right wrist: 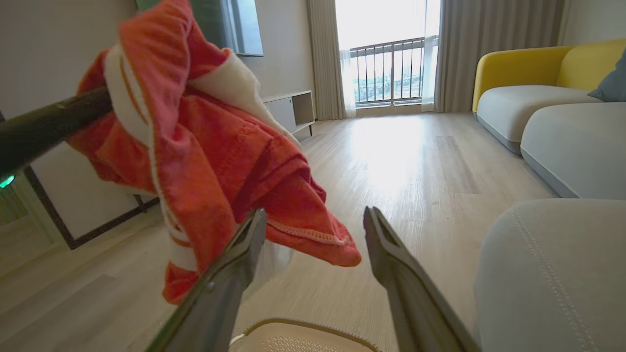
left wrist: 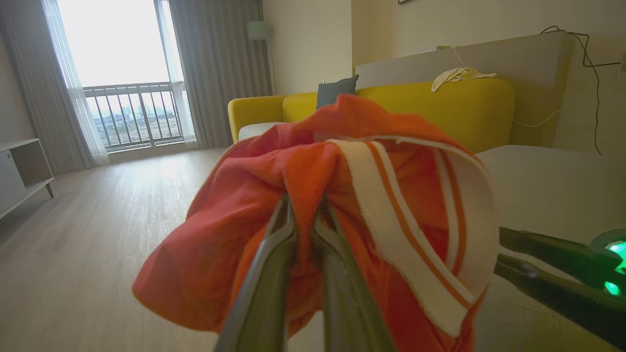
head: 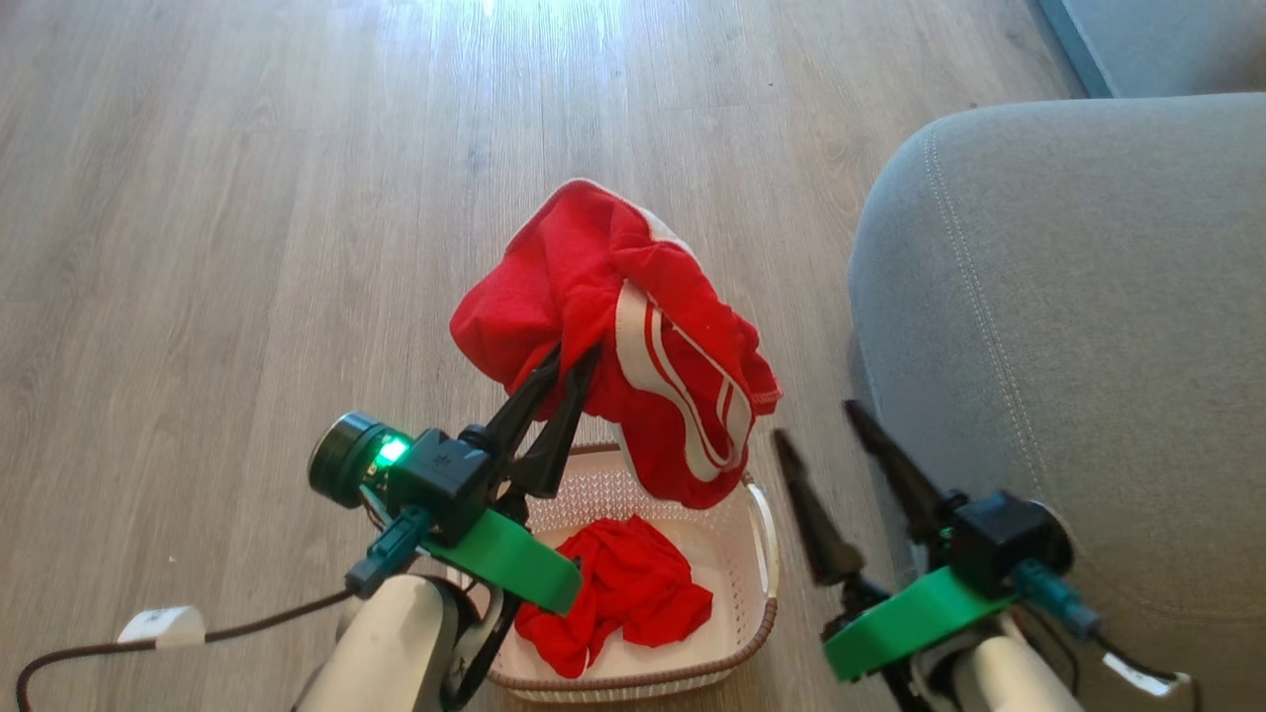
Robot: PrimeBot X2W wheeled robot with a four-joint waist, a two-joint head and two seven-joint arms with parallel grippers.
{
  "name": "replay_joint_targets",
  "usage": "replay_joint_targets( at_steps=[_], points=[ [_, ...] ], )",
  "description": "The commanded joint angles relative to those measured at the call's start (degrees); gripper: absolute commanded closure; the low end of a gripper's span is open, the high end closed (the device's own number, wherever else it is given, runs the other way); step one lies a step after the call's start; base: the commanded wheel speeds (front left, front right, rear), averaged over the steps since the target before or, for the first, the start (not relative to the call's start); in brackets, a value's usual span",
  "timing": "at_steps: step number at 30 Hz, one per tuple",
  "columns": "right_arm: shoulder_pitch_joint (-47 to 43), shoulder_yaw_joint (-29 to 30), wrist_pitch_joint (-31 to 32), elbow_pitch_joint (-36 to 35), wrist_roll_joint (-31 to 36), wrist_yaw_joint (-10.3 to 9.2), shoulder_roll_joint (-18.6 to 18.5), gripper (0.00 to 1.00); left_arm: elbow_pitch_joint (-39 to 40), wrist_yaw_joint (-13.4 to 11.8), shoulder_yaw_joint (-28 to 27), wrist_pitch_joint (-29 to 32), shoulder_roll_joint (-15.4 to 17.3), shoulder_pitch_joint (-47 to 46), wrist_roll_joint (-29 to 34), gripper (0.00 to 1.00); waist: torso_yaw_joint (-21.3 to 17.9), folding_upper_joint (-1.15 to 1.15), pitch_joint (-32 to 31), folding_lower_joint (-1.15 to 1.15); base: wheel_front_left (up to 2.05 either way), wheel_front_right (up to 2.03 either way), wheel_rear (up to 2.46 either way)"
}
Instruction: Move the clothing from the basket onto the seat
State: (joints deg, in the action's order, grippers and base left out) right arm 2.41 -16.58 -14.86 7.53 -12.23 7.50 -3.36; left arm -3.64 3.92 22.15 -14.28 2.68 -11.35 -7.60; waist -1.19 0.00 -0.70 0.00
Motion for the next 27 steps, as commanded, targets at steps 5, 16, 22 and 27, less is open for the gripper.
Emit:
replay_joint_targets(
  at_steps=[5,16,22,27],
  points=[
    [0.41,-7.29,-0.14,-6.03,-1.86,-0.01,-3.55,0.00,1.32,0.18,-2.56,-0.72,0.20,-2.26,0.08,1.00,-0.22,0.00,0.02,0.00,0.00,0.00,0.00],
    [1.34,-9.10,-0.14,-8.08,-0.72,-0.01,-5.21,0.00,1.08,0.45,-1.49,-0.72,0.20,-2.63,0.33,1.00,-0.17,0.00,0.06,0.00,0.00,0.00,0.00],
    [3.53,-7.77,-0.14,-5.85,1.22,-0.01,-4.17,0.00,1.20,0.91,1.19,-0.72,0.20,-2.57,0.82,1.00,0.39,0.00,-0.03,0.00,0.00,0.00,0.00],
    [5.75,-8.45,-0.14,-3.86,2.60,-0.01,-4.78,0.00,1.03,1.50,3.65,-0.72,0.20,-2.61,1.41,1.00,0.96,0.00,-0.06,0.00,0.00,0.00,0.00]
  ],
)
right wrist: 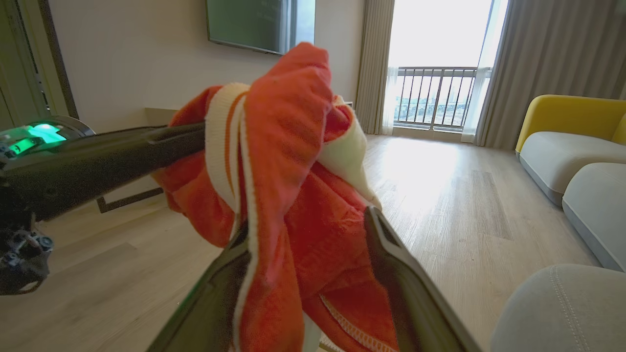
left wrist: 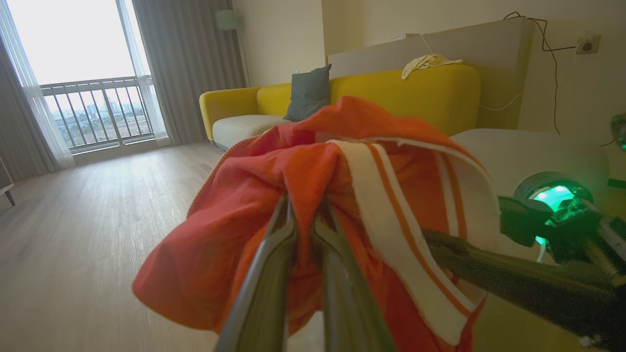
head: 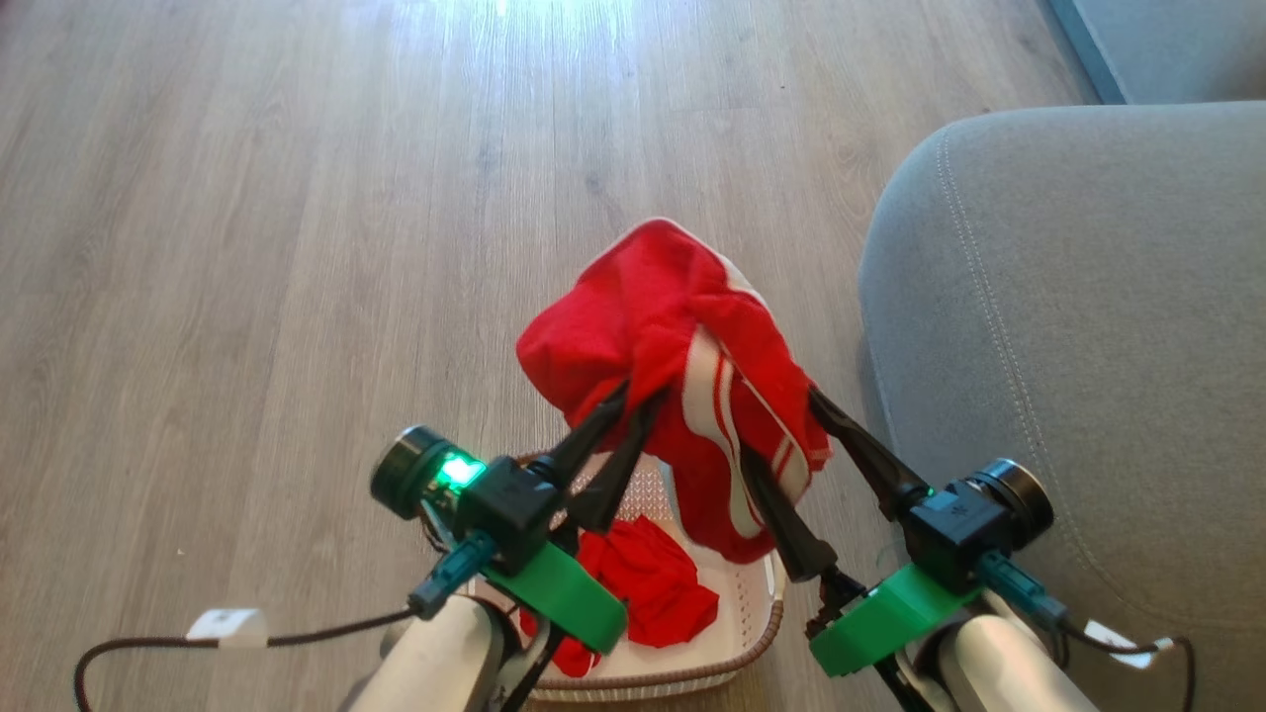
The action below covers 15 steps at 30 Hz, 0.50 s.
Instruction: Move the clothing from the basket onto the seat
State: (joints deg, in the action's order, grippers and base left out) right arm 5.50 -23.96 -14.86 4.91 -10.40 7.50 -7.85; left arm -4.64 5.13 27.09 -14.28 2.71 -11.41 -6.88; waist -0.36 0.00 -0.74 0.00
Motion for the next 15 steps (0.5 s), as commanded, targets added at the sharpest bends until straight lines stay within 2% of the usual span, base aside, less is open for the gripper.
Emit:
replay_joint_targets(
  at_steps=[1,15],
  points=[
    [3.09,-1.19,-0.14,-0.79,1.09,-0.01,-0.48,0.00,1.93,0.45,-0.80,-0.72,0.17,-2.50,0.67,1.00,0.23,0.00,-0.06,0.00,0.00,0.00,0.00],
    [7.64,-3.34,-0.14,7.45,4.79,-0.01,-2.63,0.00,1.37,1.74,3.22,-0.72,0.17,-2.41,2.05,1.00,1.20,0.00,-0.74,0.00,0.00,0.00,0.00]
  ],
)
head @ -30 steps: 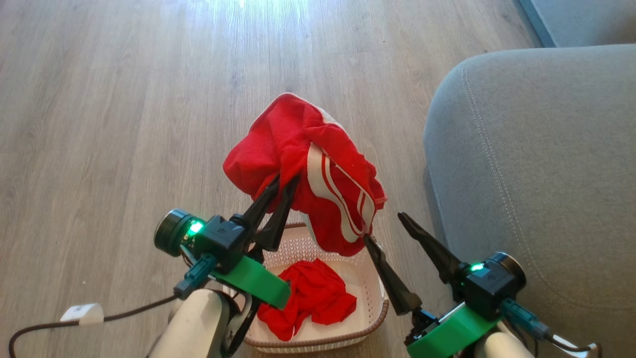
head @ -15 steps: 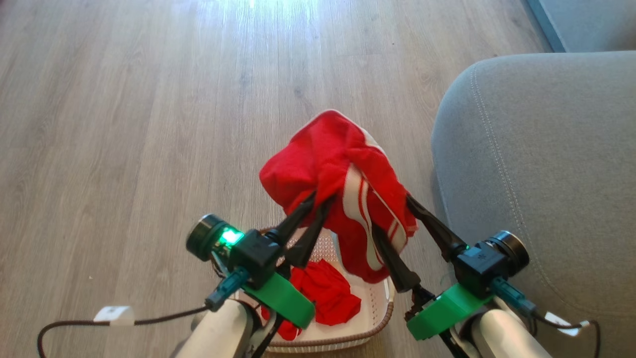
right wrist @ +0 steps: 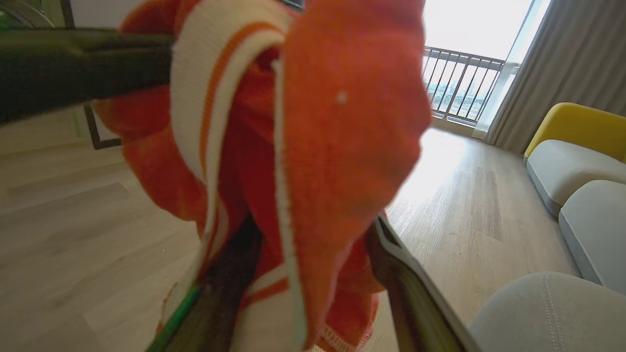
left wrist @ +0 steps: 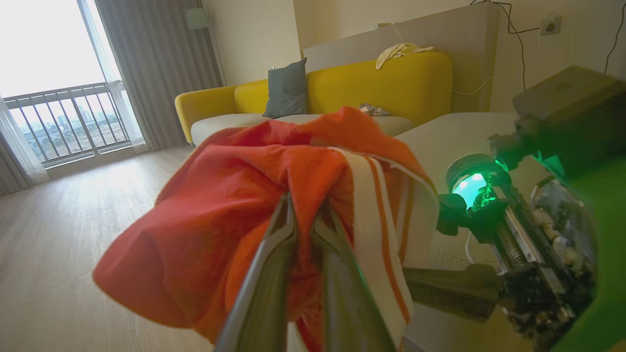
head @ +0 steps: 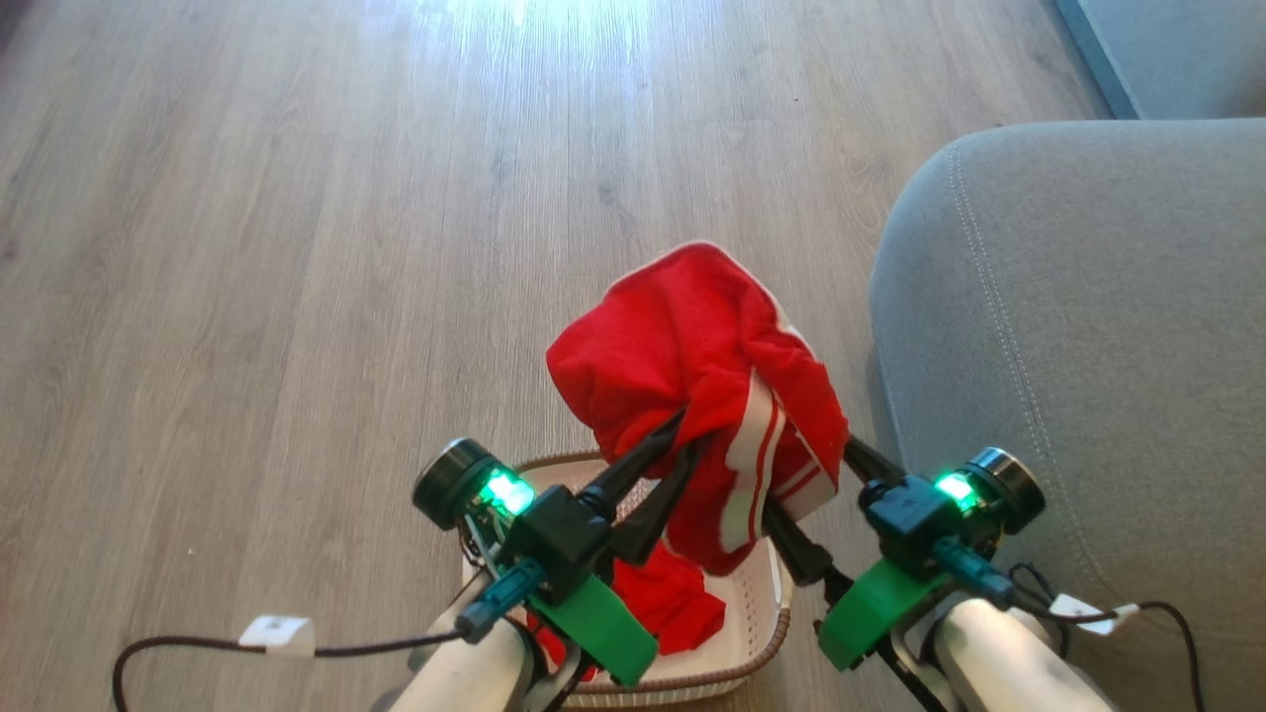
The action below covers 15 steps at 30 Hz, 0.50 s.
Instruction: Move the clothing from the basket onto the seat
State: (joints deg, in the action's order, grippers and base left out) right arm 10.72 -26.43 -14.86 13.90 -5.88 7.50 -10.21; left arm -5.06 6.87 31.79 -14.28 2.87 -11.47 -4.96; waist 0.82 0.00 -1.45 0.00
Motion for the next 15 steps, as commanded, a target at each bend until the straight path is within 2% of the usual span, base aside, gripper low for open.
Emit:
replay_joint_targets(
  at_steps=[1,10,15],
  points=[
    [2.81,-1.53,-0.14,-0.88,0.60,-0.01,-0.53,0.00,1.68,0.05,-1.22,-0.72,0.01,-2.29,0.18,1.00,0.06,0.00,-0.08,0.00,0.00,0.00,0.00],
    [6.14,-6.68,-0.14,2.32,1.74,-0.01,-1.05,0.00,-0.11,0.40,0.81,-0.72,0.00,-2.18,0.13,1.00,0.49,0.00,-0.35,0.00,0.00,0.00,0.00],
    [6.83,-6.74,-0.14,2.64,1.97,-0.01,-0.12,0.00,-2.13,0.51,1.79,-0.72,0.00,-2.35,-0.77,1.00,1.09,0.00,-0.28,0.00,0.00,0.00,0.00]
  ],
)
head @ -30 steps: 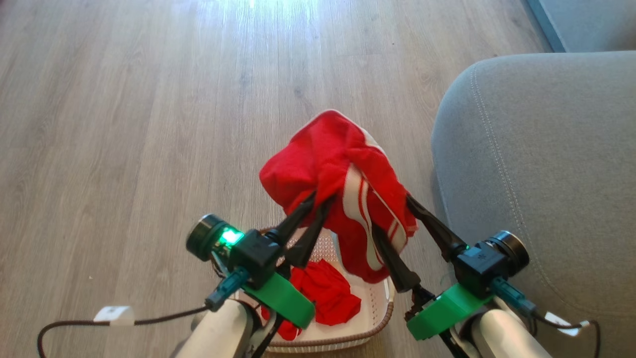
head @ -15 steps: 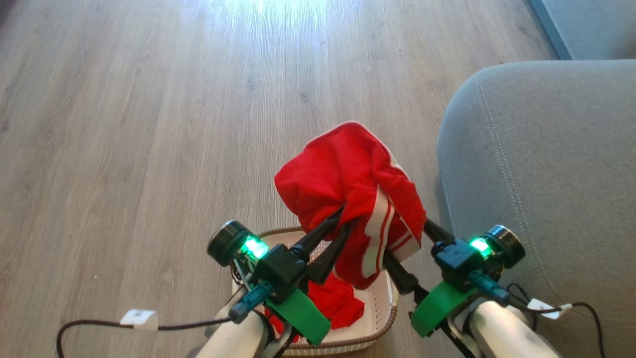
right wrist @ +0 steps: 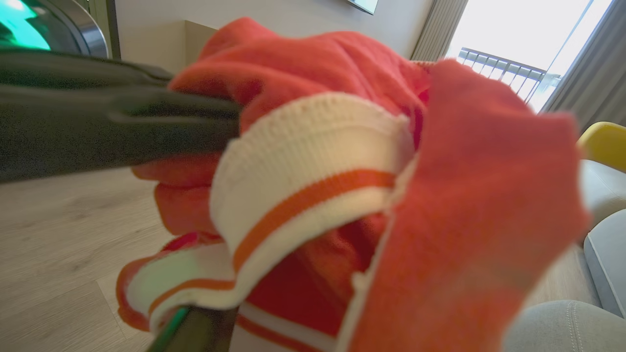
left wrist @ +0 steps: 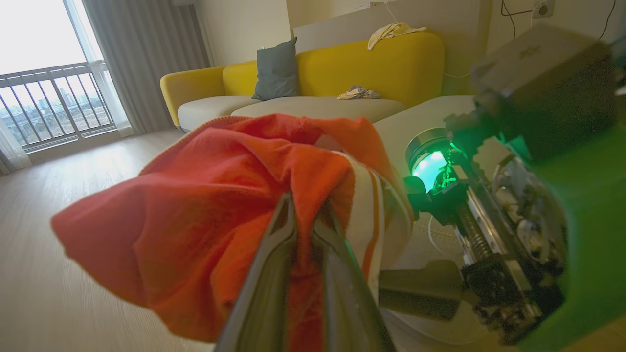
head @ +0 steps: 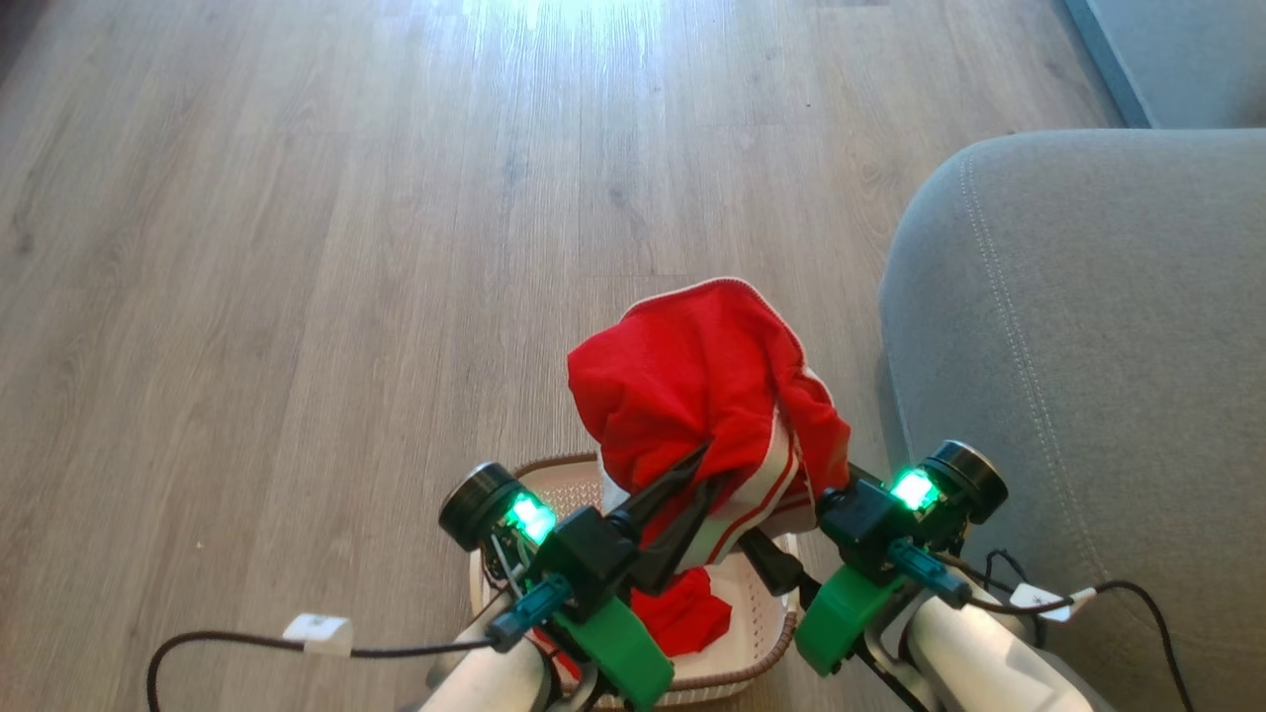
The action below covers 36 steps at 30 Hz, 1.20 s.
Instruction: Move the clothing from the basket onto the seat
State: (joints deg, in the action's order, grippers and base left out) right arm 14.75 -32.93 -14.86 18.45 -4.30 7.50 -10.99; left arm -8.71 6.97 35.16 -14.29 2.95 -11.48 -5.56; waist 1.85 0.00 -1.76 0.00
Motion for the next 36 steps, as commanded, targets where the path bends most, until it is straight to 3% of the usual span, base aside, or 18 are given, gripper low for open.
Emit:
replay_joint_targets(
  at_steps=[1,4,5,6,22,23,24,25,26,36],
  points=[
    [2.89,-0.30,-0.14,-1.89,0.47,-0.01,0.80,0.00,1.05,0.42,-1.45,-0.71,-0.07,-2.42,-0.16,1.00,0.20,0.00,0.04,0.00,0.00,0.00,0.00],
    [2.74,-0.33,-0.14,-1.78,-0.56,-0.01,1.62,0.00,0.20,0.45,-1.04,-0.71,-0.07,-2.68,-0.44,1.00,0.62,0.00,0.03,0.00,0.00,0.00,0.00],
    [2.79,-0.38,-0.14,-1.65,-0.84,-0.01,1.76,0.63,0.01,0.46,-0.91,-0.71,-0.07,-2.74,-0.53,1.00,0.75,0.00,0.00,0.00,0.00,0.00,0.00],
    [2.89,-0.36,-0.14,-1.71,-0.90,-0.01,1.86,1.00,-0.18,0.46,-0.79,-0.71,-0.07,-2.79,-0.59,1.00,0.87,0.00,-0.01,0.00,0.00,0.00,0.00],
    [0.07,5.09,-0.14,-6.28,0.76,-0.01,4.18,1.00,-1.03,0.51,-0.71,-0.71,-0.07,-3.08,-0.94,1.00,1.38,0.00,0.29,0.00,0.00,0.00,0.00],
    [-0.11,5.39,-0.14,-6.61,0.96,-0.01,4.28,1.00,-1.02,0.51,-0.68,-0.71,-0.07,-3.10,-0.99,0.96,1.33,0.00,0.30,0.00,0.00,0.00,0.00],
    [-0.26,5.64,-0.14,-6.91,1.15,-0.01,4.37,1.00,-1.01,0.51,-0.71,-0.71,-0.07,-3.09,-1.05,0.69,1.28,0.00,0.28,0.00,0.00,0.00,0.00],
    [-0.40,5.87,-0.14,-7.16,1.34,-0.01,4.45,1.00,-0.98,0.51,-0.77,-0.71,-0.07,-3.05,-1.09,0.22,1.22,0.00,0.25,0.00,0.00,0.00,0.00],
    [-0.52,6.11,-0.14,-7.38,1.50,-0.01,4.54,1.00,-0.96,0.51,-0.85,-0.71,-0.07,-3.01,-1.10,0.00,1.15,0.00,0.22,0.00,0.00,0.00,0.00],
    [-1.94,11.19,-0.14,-9.15,2.29,-0.01,5.64,1.00,-0.04,0.13,-3.08,-0.71,-0.07,-2.46,-0.88,0.00,0.88,0.00,0.00,0.00,0.00,0.00,0.00]
  ],
)
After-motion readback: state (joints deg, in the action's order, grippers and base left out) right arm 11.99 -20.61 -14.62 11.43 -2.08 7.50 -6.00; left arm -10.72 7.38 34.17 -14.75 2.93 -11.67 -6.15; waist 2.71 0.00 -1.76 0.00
